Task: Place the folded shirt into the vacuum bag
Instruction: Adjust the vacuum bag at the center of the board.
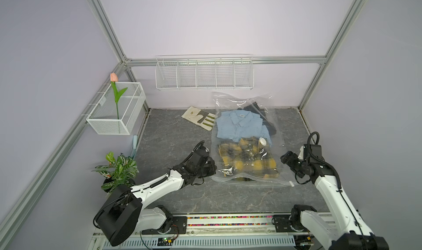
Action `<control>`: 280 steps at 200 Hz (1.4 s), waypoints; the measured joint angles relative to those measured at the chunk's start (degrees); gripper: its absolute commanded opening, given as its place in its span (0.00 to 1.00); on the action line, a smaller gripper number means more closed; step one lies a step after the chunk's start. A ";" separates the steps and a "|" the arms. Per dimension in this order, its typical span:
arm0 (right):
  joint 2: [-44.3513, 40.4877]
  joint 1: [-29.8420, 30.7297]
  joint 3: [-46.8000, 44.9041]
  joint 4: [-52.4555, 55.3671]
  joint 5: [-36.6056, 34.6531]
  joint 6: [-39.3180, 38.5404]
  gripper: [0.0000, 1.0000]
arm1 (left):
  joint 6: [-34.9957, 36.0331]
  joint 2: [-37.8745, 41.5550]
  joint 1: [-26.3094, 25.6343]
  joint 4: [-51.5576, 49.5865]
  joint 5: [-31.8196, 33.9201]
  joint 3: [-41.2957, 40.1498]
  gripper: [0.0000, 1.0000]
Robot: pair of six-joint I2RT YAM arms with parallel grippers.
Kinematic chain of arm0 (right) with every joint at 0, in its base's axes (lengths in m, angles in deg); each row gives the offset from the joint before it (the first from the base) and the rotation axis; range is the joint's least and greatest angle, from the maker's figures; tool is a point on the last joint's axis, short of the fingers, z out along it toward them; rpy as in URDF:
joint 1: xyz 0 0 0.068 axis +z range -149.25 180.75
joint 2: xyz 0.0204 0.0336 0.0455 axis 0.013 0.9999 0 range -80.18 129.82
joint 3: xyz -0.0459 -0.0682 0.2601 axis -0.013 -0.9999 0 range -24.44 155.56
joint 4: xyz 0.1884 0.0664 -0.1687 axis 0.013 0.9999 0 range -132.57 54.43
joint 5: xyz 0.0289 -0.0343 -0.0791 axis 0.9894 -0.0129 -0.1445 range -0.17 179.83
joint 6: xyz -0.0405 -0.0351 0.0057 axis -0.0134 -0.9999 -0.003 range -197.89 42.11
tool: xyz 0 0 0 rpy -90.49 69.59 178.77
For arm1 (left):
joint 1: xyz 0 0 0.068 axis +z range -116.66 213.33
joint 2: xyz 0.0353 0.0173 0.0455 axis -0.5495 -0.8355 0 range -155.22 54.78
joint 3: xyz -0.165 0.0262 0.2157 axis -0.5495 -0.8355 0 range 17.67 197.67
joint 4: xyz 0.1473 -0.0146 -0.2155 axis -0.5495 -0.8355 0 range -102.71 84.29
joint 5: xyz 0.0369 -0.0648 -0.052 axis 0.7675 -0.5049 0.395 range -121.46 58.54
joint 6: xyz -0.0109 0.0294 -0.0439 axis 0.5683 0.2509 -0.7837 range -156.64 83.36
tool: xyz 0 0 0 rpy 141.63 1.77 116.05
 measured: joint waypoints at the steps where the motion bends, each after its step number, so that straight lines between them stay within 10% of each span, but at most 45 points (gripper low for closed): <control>1: -0.13 -0.04 -0.09 0.13 -0.13 0.02 0.85 | 0.00 -0.02 0.00 0.00 0.00 0.00 0.00; 128: -4.22 -9.51 -16.83 -4.50 6.29 9.11 0.79 | 0.22 1.60 1.27 -4.02 -1.14 3.34 0.00; 280: -10.73 -9.51 -20.48 -18.05 14.73 20.28 0.07 | 1.29 1.66 1.27 -11.89 -0.57 11.78 0.00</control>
